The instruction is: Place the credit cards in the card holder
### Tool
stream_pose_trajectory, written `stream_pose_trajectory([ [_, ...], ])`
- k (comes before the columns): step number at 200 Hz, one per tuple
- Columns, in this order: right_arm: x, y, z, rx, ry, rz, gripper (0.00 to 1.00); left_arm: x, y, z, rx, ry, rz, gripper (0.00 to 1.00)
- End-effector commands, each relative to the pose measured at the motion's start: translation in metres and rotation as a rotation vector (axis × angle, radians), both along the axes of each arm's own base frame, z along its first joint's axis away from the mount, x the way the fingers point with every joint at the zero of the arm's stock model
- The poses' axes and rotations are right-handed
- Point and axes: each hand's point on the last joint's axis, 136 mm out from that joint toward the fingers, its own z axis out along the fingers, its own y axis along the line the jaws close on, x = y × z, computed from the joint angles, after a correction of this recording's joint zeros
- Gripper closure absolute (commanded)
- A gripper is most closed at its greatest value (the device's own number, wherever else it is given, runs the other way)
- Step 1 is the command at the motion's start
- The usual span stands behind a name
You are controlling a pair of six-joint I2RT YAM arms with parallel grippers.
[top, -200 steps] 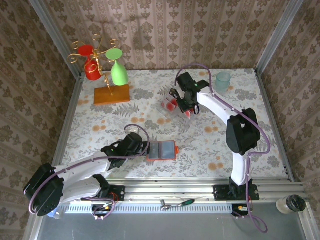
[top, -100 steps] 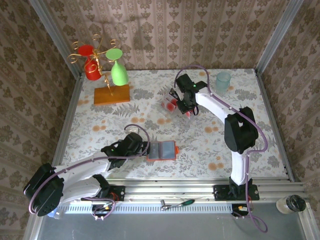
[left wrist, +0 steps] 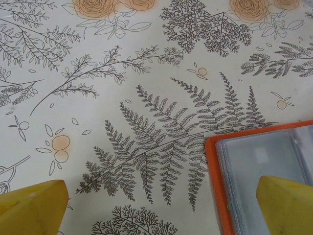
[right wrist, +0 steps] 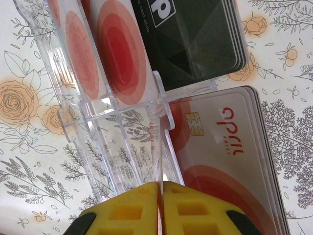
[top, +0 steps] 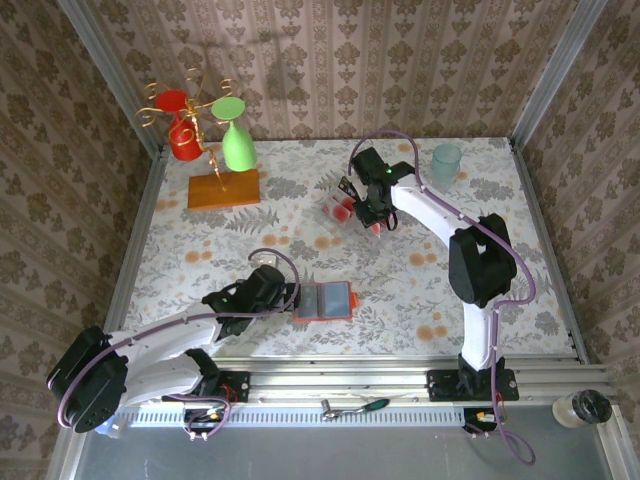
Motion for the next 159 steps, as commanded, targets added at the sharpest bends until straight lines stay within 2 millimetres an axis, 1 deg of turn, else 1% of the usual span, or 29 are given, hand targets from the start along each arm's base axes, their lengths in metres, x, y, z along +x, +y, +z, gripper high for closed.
stream_pose_trajectory([
  [1,-0.0012,-0.0021,-0.0003,-0.026,0.020,0.002,0.88,0.0041,-0.0039,0.0082,-0.012,-0.016,0.008,0.00],
  [17,-0.0013,-0.0018,0.0010,-0.022,0.018,0.001,0.85,0.0041,-0.0042,0.0078,-0.011,-0.016,0.007,0.00],
  [41,-0.0014,-0.0016,0.0018,-0.020,0.017,0.000,0.82,0.0040,-0.0042,0.0073,-0.010,-0.014,0.007,0.00],
  [159,0.0018,-0.0014,0.0088,-0.016,0.004,-0.004,0.82,0.0046,-0.0057,0.0067,-0.013,-0.013,0.006,0.00],
])
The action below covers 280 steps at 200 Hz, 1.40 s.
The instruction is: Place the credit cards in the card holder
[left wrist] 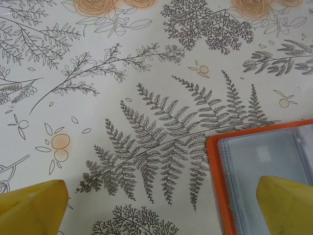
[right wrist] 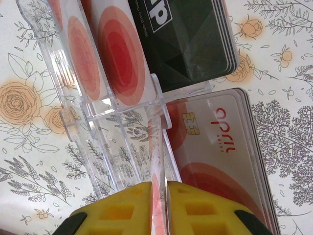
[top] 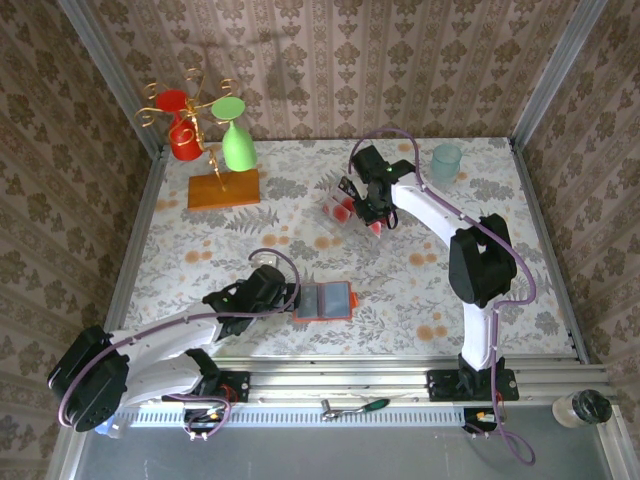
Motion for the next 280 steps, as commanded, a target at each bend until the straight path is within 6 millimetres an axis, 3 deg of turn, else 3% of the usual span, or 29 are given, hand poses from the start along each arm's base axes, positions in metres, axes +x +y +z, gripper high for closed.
stream_pose_trajectory([
  [1,0.001,-0.002,0.003,-0.018,0.007,-0.003,0.83,0.005,-0.006,0.009,-0.019,-0.019,0.005,0.00],
  [27,0.000,-0.002,0.000,-0.020,0.014,-0.001,0.84,0.005,-0.006,0.008,-0.017,-0.017,0.005,0.00],
  [61,-0.003,0.000,-0.002,-0.011,0.030,0.015,1.00,0.005,-0.006,0.008,-0.016,-0.017,0.005,0.00],
  [78,-0.004,0.001,0.002,-0.008,0.028,0.024,1.00,0.005,-0.006,0.009,-0.017,-0.018,0.004,0.00],
  [102,-0.005,0.004,0.023,0.024,0.004,0.032,1.00,0.005,-0.005,0.010,-0.014,-0.019,0.005,0.00],
  [136,-0.014,0.010,0.070,0.110,-0.050,0.037,1.00,0.005,-0.004,0.013,-0.001,-0.021,0.004,0.00],
  [167,-0.039,0.021,0.106,0.259,-0.090,0.036,1.00,0.005,-0.004,0.015,0.006,-0.022,-0.003,0.00],
  [186,-0.061,0.032,0.116,0.423,-0.090,0.022,1.00,0.004,-0.003,0.014,0.018,-0.016,-0.010,0.00],
  [244,-0.116,0.059,0.107,0.987,-0.059,-0.114,1.00,-0.001,-0.007,0.010,0.083,-0.003,-0.044,0.00],
  [280,-0.138,0.052,0.068,1.120,-0.054,-0.248,1.00,-0.001,-0.016,0.005,0.116,0.005,-0.063,0.00],
])
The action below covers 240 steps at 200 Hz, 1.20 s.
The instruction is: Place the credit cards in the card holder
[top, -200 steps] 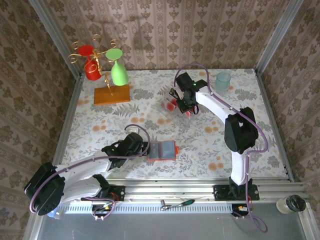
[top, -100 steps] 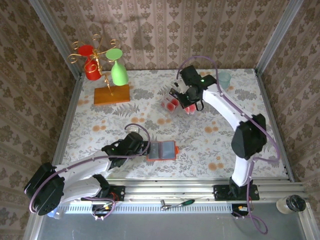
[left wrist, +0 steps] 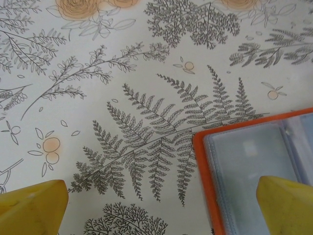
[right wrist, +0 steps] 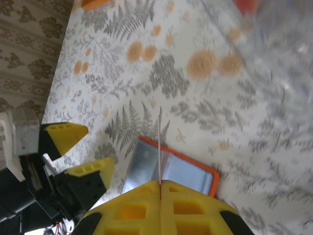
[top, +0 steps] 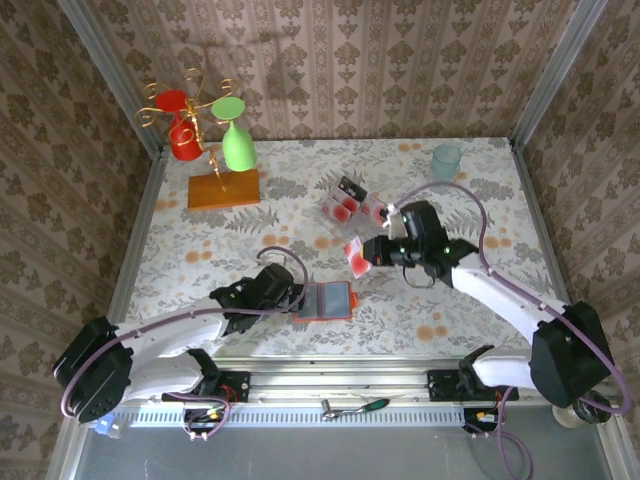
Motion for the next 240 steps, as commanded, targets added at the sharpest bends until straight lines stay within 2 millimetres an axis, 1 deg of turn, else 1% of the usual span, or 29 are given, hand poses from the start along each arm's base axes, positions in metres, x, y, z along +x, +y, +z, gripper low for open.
stream_pose_trajectory([
  [1,0.002,0.014,0.033,0.241,-0.066,-0.076,1.00,0.002,-0.005,0.004,0.049,-0.012,-0.019,0.00],
  [8,-0.003,0.012,0.024,0.240,-0.061,-0.096,1.00,0.002,-0.006,0.003,0.064,-0.014,-0.026,0.00],
  [18,-0.009,0.012,0.017,0.249,-0.078,-0.120,1.00,0.002,-0.010,0.003,0.077,-0.015,-0.035,0.00],
  [42,-0.022,0.014,-0.005,0.252,-0.090,-0.165,1.00,0.001,-0.015,-0.002,0.114,-0.016,-0.050,0.00],
  [67,-0.029,0.022,-0.019,0.243,-0.085,-0.159,1.00,0.002,-0.016,-0.009,0.141,-0.011,-0.058,0.00],
  [97,-0.033,0.034,-0.027,0.242,-0.086,-0.144,1.00,0.000,-0.012,-0.018,0.159,-0.007,-0.054,0.00],
  [129,-0.031,0.045,-0.034,0.248,-0.096,-0.135,1.00,-0.004,-0.005,-0.025,0.169,0.000,-0.036,0.00],
  [146,-0.030,0.050,-0.039,0.252,-0.091,-0.138,1.00,-0.005,0.000,-0.026,0.171,-0.001,-0.023,0.00],
  [163,-0.029,0.055,-0.039,0.268,-0.097,-0.136,1.00,-0.007,0.003,-0.027,0.169,0.000,-0.018,0.00],
  [168,-0.029,0.056,-0.048,0.254,-0.082,-0.136,1.00,-0.008,0.004,-0.028,0.169,0.001,-0.016,0.00],
  [188,-0.030,0.061,-0.055,0.250,-0.076,-0.132,1.00,-0.010,0.007,-0.030,0.176,0.009,-0.013,0.00],
  [240,-0.030,0.072,-0.066,0.251,-0.079,-0.133,1.00,-0.014,0.013,-0.032,0.175,0.013,0.006,0.00],
])
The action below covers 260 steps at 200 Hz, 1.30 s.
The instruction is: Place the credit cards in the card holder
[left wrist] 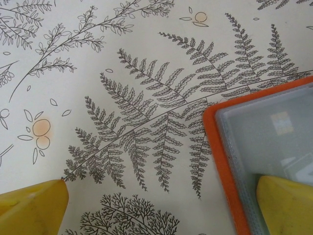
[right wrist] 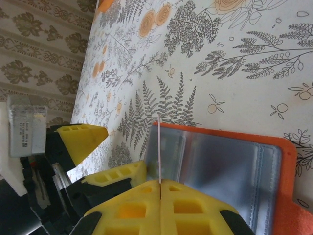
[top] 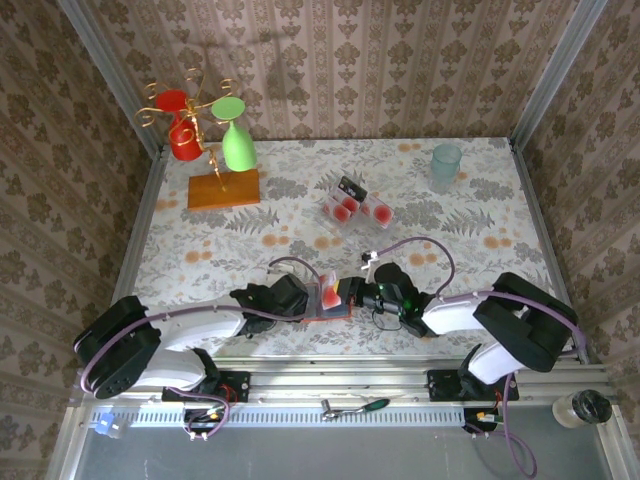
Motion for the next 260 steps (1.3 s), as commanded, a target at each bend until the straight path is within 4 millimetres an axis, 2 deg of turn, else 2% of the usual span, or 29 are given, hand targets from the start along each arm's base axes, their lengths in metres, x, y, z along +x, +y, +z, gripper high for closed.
stream_pose_trajectory([
  [1,0.008,0.004,0.007,0.035,-0.042,-0.040,1.00,-0.005,0.010,-0.001,0.017,-0.004,0.025,0.00],
  [59,0.009,0.012,-0.003,0.052,-0.037,-0.050,1.00,-0.006,0.013,0.000,0.011,-0.009,0.034,0.00],
  [183,0.010,0.006,-0.024,0.033,-0.008,-0.106,1.00,-0.009,0.016,-0.004,0.012,-0.002,0.035,0.00],
  [260,0.006,0.010,-0.031,0.045,0.017,-0.091,1.00,-0.009,0.016,-0.005,0.008,-0.003,0.037,0.00],
])
